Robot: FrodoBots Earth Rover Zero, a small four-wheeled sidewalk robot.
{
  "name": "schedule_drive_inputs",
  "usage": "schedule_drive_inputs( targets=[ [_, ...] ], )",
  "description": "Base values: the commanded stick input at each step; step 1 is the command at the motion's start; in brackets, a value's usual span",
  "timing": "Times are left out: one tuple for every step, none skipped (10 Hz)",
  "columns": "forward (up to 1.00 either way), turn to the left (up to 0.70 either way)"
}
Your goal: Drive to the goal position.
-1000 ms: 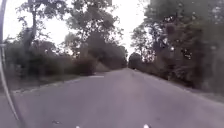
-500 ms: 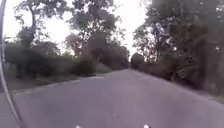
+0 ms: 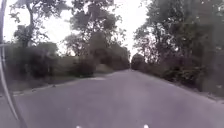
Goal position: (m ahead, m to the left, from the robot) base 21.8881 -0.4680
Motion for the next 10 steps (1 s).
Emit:
schedule_drive_inputs(
  targets=[
    [0.70,0.00],
    [0.70,0.00],
    [0.70,0.00],
    [0.70,0.00],
    [0.70,0.00],
    [0.70,0.00],
    [0.70,0.00],
    [0.70,0.00],
    [0.70,0.00],
    [0.70,0.00]
  ],
)
